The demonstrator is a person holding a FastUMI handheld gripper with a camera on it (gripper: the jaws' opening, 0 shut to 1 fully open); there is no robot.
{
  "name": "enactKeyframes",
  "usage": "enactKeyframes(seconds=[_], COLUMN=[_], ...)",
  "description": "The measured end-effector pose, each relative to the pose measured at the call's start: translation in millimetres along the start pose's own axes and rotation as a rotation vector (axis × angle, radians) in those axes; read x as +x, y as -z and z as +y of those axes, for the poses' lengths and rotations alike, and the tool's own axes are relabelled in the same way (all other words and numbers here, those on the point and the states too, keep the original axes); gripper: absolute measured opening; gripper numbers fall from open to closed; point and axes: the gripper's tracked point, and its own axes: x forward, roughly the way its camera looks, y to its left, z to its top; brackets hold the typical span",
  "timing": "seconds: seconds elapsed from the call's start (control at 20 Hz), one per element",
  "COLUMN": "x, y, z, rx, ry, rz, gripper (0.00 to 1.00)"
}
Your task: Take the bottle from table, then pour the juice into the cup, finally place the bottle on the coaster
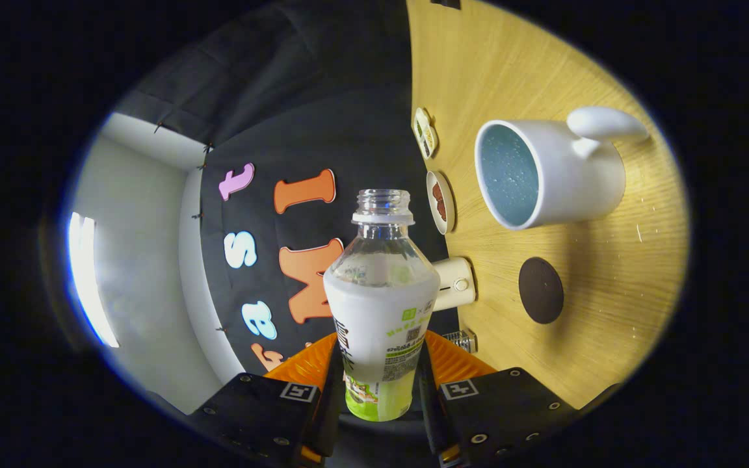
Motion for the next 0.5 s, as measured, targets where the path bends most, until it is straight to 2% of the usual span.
enactKeyframes(seconds=[0.15,0.3,0.45,0.5], x=[1.8,-1.3,3.2,6.0], y=[5.1,4.9,12.3,12.0], z=[-5.5,32.3,44.2,44.5], rx=[-0.205,-0.363,-0.625,-0.717], ry=[0.04,-0.081,-0.103,-0.086], rz=[0.034,0.029,0.034,0.04], gripper=[0.54,0.54,0.54,0.54])
